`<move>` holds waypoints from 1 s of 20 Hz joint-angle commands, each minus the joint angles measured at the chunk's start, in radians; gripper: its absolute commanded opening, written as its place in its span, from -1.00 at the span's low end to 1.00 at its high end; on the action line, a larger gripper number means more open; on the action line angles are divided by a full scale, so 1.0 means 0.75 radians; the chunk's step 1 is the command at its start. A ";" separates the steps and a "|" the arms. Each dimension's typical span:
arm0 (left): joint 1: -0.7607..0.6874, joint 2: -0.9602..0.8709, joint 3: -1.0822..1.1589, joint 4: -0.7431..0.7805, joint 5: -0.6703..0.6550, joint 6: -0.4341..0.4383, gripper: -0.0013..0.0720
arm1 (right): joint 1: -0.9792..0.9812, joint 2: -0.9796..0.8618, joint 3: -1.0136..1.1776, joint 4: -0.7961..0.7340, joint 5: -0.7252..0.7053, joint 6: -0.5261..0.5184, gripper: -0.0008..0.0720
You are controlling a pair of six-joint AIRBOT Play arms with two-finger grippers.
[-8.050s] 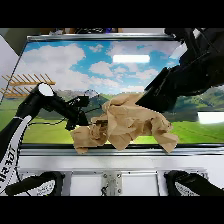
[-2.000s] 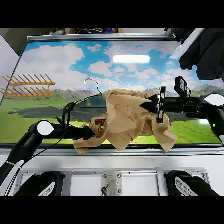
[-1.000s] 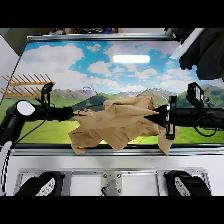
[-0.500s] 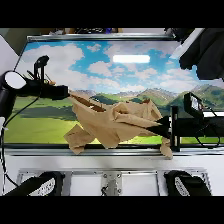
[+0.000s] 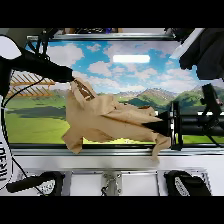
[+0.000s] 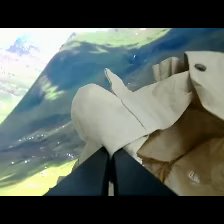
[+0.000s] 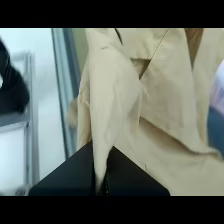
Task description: Fold the clothes and pants, and hang the long-sleeved shirts on hangers.
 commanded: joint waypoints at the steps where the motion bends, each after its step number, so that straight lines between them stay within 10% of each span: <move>1: 0.001 -0.042 0.183 -0.009 -0.095 0.004 -0.92 | 0.001 0.001 0.002 0.207 -0.161 -0.050 -0.96; 2: 0.013 -0.042 0.224 -0.010 -0.095 0.003 -0.92 | 0.001 0.001 0.002 0.240 -0.175 -0.069 -0.96; 4: 0.043 -0.042 0.321 -0.011 -0.083 -0.004 0.53 | 0.001 0.001 0.002 0.286 -0.204 -0.069 -0.96; 7: 0.120 -0.037 0.455 -0.068 -0.029 -0.100 0.76 | 0.001 0.001 0.002 0.327 -0.246 -0.069 -0.96; 14: 0.238 0.237 0.111 -0.254 0.286 -0.102 0.69 | -0.003 0.054 0.006 0.354 -0.642 -0.186 -0.96; 17: 0.241 0.340 -0.004 -0.255 0.352 -0.065 -0.52 | -0.003 0.076 0.006 0.329 -0.920 -0.278 -0.96; 20: 0.241 0.412 -0.106 -0.255 0.366 -0.044 -0.92 | -0.065 0.100 0.013 0.330 -1.195 -0.360 -0.96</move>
